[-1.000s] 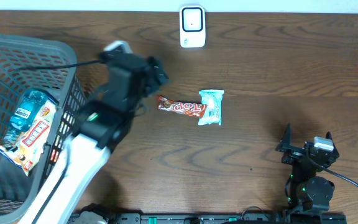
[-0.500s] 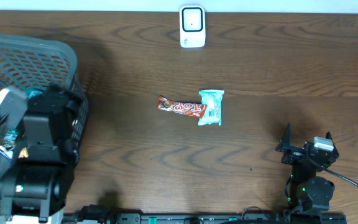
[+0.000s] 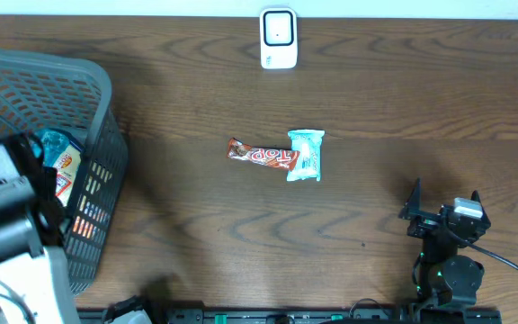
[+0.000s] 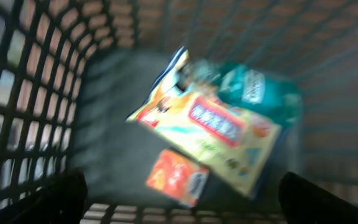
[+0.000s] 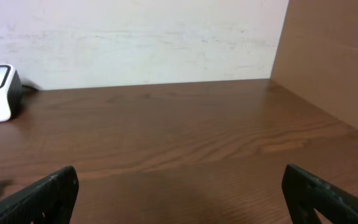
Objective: Scan the item barcode
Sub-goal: 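Reach the left gripper into the basket and grasp the small orange packet, then place the small orange packet on the table above the chocolate bar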
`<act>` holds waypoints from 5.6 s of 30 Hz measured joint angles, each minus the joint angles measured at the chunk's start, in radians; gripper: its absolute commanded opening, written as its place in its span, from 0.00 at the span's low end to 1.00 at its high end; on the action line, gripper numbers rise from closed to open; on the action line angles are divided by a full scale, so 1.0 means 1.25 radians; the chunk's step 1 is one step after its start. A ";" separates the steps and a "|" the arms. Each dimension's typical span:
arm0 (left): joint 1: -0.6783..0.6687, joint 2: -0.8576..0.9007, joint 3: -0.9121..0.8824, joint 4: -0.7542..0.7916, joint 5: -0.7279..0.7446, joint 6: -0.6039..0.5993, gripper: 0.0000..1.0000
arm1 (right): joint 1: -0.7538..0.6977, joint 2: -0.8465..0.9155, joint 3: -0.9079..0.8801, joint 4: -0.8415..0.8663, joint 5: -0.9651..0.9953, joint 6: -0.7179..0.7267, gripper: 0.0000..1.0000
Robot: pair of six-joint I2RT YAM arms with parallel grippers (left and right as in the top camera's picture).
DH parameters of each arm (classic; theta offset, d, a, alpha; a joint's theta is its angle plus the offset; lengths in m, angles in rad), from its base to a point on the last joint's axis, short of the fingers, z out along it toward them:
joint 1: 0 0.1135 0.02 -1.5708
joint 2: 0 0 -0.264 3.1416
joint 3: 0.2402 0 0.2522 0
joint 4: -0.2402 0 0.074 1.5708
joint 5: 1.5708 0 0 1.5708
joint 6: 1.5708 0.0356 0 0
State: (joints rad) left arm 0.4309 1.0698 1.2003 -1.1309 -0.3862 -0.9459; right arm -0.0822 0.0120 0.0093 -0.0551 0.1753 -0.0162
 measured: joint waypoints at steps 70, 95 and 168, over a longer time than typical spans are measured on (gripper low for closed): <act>0.096 -0.012 0.100 0.147 0.434 0.193 0.46 | 0.000 0.000 0.000 0.000 0.000 0.000 0.99; -0.548 0.252 0.102 0.403 0.366 -0.019 0.46 | 0.000 0.000 0.000 0.000 0.000 0.000 0.99; -0.568 0.152 0.122 0.532 0.193 0.173 0.98 | 0.000 0.000 0.000 0.000 0.000 0.000 0.99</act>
State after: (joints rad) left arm -0.2794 1.2598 1.3529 -0.4660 -0.1448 -0.7292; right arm -0.0822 0.0120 0.0093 -0.0551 0.1749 -0.0162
